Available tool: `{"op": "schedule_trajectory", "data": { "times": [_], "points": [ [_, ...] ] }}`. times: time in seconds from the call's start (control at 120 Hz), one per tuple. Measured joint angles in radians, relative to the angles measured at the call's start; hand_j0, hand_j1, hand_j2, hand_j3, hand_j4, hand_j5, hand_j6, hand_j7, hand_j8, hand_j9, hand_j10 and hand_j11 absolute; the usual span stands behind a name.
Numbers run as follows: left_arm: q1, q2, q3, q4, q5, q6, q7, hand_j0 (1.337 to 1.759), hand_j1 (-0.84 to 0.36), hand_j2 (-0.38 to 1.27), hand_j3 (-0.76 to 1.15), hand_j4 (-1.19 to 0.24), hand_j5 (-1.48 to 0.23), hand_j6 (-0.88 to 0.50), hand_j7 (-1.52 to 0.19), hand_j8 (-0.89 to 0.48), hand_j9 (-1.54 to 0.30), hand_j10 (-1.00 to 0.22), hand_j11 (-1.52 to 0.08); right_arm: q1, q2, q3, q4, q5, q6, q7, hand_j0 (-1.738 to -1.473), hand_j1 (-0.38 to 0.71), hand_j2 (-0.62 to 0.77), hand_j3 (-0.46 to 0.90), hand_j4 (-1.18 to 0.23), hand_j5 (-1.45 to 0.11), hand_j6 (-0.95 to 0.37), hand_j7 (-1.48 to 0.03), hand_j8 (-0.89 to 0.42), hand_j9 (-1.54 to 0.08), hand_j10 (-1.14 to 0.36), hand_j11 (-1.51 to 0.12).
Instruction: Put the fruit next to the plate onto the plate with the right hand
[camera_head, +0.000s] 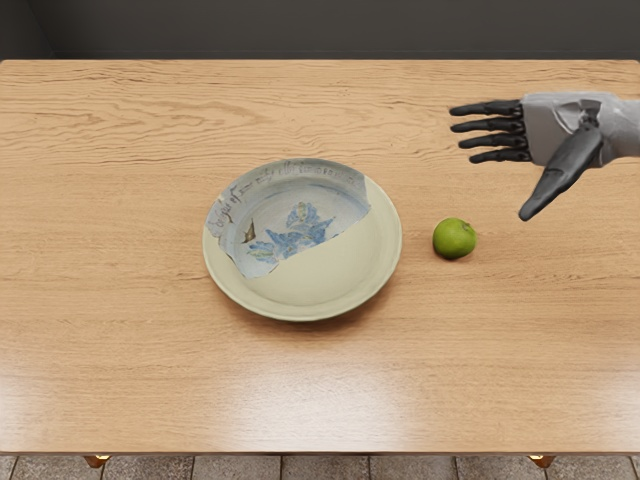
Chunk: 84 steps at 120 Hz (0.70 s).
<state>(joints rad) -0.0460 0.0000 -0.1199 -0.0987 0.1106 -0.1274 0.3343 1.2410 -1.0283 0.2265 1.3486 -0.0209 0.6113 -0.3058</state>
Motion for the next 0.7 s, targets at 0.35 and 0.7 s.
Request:
{"op": "schedule_trajectory", "data": {
  "times": [0.35, 0.7],
  "points": [
    [0.0, 0.0, 0.0, 0.0, 0.0, 0.0, 0.0, 1.658, 0.08, 0.05, 0.0, -0.23, -0.3, -0.23, -0.3, -0.23, -0.3, -0.23, -0.3, 0.121, -0.025, -0.001, 0.128, -0.213, 0.0, -0.039, -1.658, -0.3, -0.01, 0.0, -0.04, -0.05, -0.04, -0.05, -0.04, -0.05, -0.04, -0.05],
    [0.0, 0.0, 0.0, 0.0, 0.0, 0.0, 0.0, 1.658, 0.08, 0.05, 0.0, -0.23, -0.3, -0.23, -0.3, -0.23, -0.3, -0.23, -0.3, 0.188, -0.001, -0.099, 0.287, -0.403, -0.264, -0.278, -1.658, -0.3, -0.01, 0.0, -0.04, -0.05, -0.05, -0.05, -0.04, -0.05, -0.04, -0.05]
  ]
}}
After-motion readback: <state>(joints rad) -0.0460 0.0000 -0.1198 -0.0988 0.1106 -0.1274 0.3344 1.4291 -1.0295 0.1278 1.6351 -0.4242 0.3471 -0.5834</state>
